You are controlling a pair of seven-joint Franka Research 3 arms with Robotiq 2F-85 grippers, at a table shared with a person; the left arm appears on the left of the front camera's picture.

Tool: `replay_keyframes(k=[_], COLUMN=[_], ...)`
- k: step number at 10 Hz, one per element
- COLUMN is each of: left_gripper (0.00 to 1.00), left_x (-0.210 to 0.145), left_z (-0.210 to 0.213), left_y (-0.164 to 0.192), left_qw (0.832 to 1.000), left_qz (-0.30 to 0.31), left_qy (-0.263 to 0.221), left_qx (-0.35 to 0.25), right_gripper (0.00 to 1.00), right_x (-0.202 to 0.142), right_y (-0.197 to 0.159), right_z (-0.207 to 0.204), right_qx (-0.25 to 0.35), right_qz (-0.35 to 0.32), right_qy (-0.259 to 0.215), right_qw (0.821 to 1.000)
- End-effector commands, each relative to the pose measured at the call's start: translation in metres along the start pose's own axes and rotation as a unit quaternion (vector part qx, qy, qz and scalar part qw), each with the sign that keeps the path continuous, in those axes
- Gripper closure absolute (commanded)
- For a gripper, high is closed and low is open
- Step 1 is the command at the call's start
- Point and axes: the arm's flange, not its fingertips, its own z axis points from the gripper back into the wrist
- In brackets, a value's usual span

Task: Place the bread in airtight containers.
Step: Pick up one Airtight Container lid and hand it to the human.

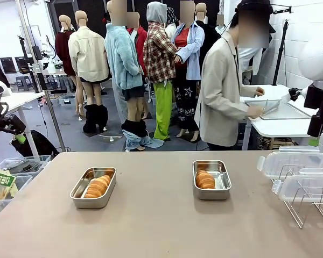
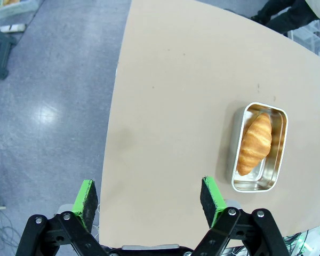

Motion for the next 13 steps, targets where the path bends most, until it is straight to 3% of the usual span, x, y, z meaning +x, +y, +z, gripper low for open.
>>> replay_keyframes(k=[1,13], left_gripper=[0.0,0.0], left_x=[0.0005,0.0005], left_z=[0.0008,0.0008], left_y=[0.0014,0.0014], left_qw=[1.0,1.0], left_qz=[0.001,0.001], left_qy=[0.0,0.0], left_qx=[0.004,0.004], right_gripper=[0.0,0.0], right_x=[0.0003,0.0003], right_y=[0.0009,0.0009], right_z=[0.0018,0.0018], right_qx=[0.004,0.004], right_qz=[-0.006,-0.006], right_qy=[0.004,0.004], right_qw=[1.0,1.0])
